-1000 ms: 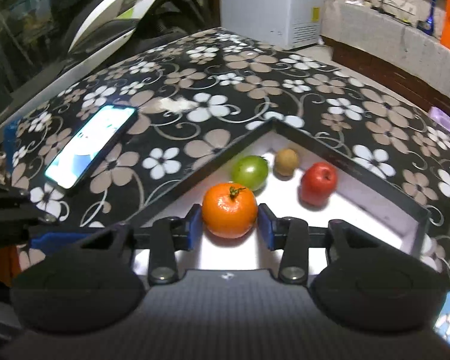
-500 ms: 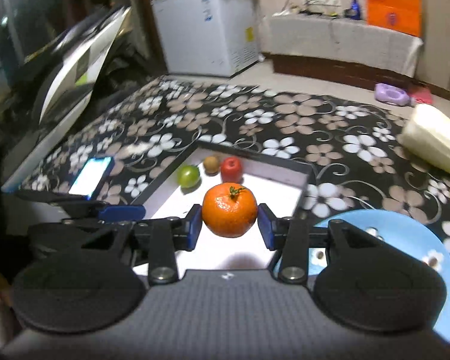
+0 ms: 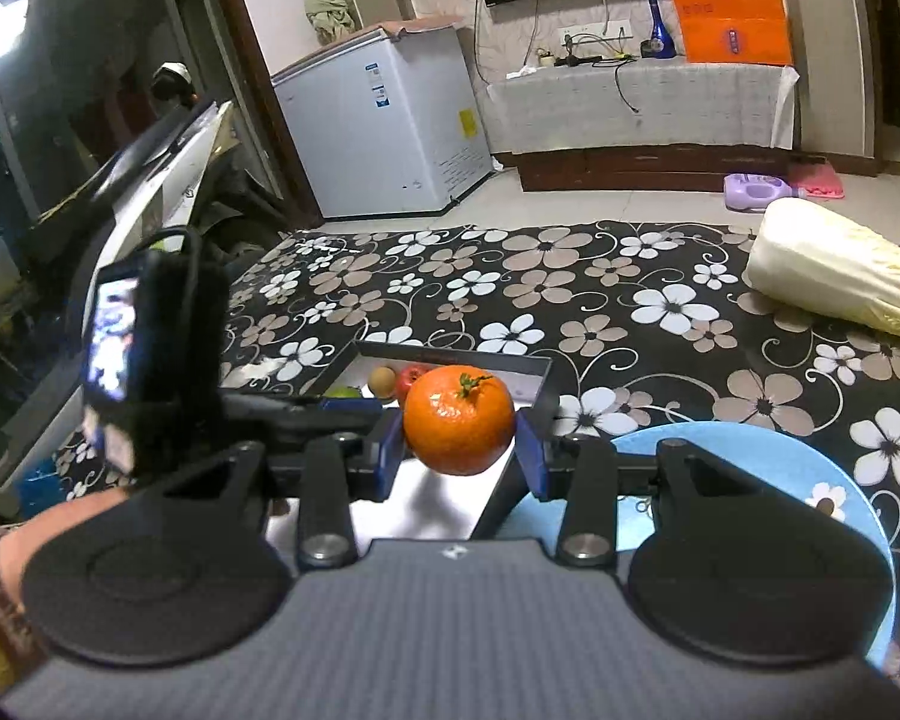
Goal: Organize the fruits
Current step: 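Lift the orange tomato with the right gripper while the left gripper closes on the red tomato, then carry the orange tomato in the right gripper while the left gripper carries the red tomato to the plate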
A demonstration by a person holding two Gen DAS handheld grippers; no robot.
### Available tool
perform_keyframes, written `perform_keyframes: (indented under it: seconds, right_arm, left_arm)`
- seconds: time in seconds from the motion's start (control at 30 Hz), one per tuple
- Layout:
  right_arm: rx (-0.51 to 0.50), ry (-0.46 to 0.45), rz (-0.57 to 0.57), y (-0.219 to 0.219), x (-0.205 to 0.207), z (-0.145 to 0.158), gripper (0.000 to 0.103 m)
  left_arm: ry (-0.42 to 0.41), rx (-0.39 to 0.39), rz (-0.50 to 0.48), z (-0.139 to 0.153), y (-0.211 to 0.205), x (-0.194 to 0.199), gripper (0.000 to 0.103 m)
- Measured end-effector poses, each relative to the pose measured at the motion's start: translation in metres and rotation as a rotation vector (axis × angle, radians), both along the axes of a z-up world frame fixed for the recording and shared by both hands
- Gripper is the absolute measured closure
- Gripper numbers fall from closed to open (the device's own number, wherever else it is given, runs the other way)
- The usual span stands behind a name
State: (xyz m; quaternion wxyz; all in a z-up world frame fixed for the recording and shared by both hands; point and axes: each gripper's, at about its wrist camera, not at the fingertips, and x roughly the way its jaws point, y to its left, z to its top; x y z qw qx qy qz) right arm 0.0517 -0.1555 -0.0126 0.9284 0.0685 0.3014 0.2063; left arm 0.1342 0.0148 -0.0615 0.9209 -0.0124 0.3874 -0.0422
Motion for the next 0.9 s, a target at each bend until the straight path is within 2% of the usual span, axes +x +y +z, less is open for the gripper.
perform_keyframes:
  seconds: [0.33,0.43,0.53,0.9]
  right_arm:
    - [0.028,0.011,0.021,-0.012,0.006,0.002,0.060]
    - [0.028,0.017,0.017,-0.015,0.008,0.000,0.060]
    - [0.029,0.016,0.015,-0.015,0.009,0.000,0.060]
    - [0.000,0.007,0.016,-0.008,0.001,-0.004,0.060]
  left_arm:
    - [-0.028,0.039,0.016,-0.006,-0.003,0.017,0.061]
    - [-0.038,0.071,0.021,-0.007,-0.004,0.016,0.071]
    - [-0.030,0.054,0.029,-0.006,-0.001,0.015,0.073]
    - [-0.031,0.076,-0.010,0.000,-0.015,-0.018,0.074]
